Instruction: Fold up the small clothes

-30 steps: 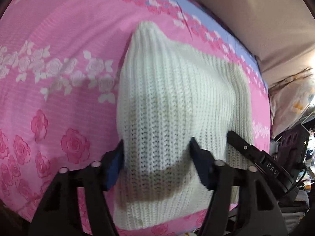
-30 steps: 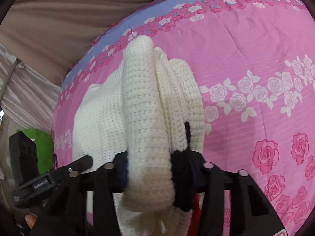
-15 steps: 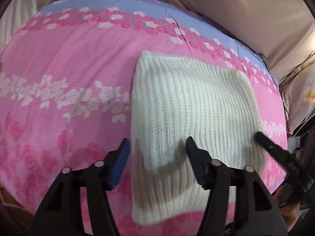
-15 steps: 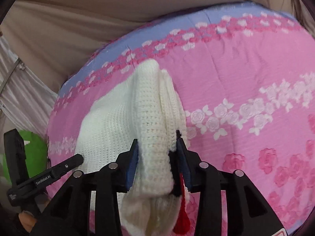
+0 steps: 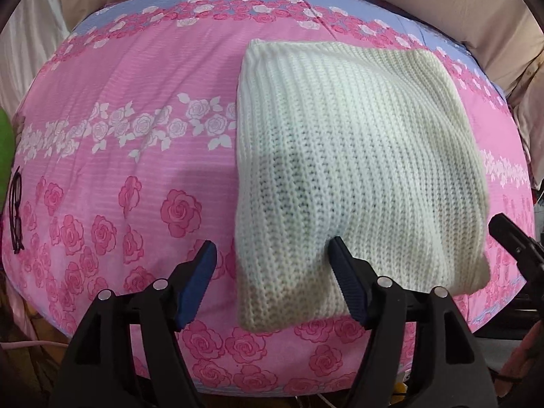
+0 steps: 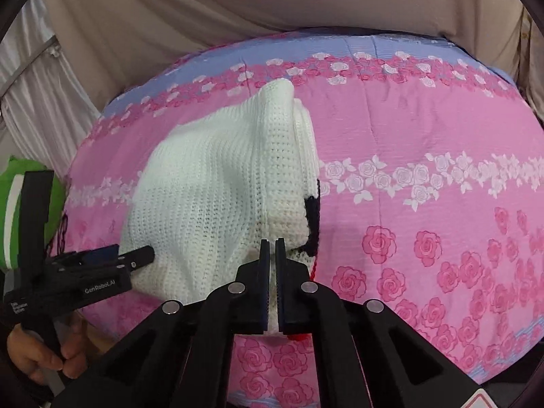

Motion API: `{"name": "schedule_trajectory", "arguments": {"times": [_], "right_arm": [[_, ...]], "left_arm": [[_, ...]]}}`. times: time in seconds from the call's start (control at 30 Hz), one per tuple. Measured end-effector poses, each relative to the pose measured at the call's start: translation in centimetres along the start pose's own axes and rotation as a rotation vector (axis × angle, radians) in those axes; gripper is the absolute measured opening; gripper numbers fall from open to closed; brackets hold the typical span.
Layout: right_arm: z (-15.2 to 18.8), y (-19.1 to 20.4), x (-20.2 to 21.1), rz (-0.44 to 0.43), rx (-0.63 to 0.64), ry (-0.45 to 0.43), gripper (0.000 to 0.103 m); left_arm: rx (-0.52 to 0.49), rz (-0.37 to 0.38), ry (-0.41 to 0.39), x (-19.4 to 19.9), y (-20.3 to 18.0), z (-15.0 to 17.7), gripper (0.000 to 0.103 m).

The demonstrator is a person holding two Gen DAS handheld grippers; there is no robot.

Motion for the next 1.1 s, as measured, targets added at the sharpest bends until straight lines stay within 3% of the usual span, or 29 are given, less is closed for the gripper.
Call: {"name": "schedule_trajectory", "arguments": {"times": [0.1, 0.27, 0.37, 0.43, 0.53, 1.1], "right_arm": [[3.6, -1.3, -4.1, 0.042, -0.009, 0.154, 0.001], [1.7, 0.3, 1.7, 0.009, -0.068, 0.047, 0.006], [0.5, 1.3, 4.9, 0.075, -0.009, -0.037, 0.022], [0.2, 1.5, 6.0, 0.127, 0.019, -0.075, 0.045], [0.1, 1.1, 6.3, 0.163, 0.011, -0.095, 0.052], [2.0, 1.9, 5.5, 0.196, 0.039, -0.081, 0.058]], "left_arm": [[0.002, -0.017, 0.004, 0.3, -0.3, 0.3, 0.066], [-0.033, -0.052, -0.069, 3.3, -1.5, 0.3, 0.068], [-0.039, -0.066, -0.124, 5.2, -2.4, 0.2, 0.076], [-0.045, -0.090, -0.173, 6.6, -2.8, 0.0, 0.087], [-0.049, -0.139, -0.241, 8.2, -3.1, -0.3, 0.090], [-0.016, -0.178, -0.238, 8.1, -3.2, 1.2, 0.090]]}}
Point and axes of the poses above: each gripper's, at about its wrist camera, not at the fingertips, and x roughly against the way its jaws point, y to its left, z to its underside, the point moved 9 cm from there along -x, roughly the way its jaws point, and after that the axes turned 2 degrees about -z, right-handed, at the moved point
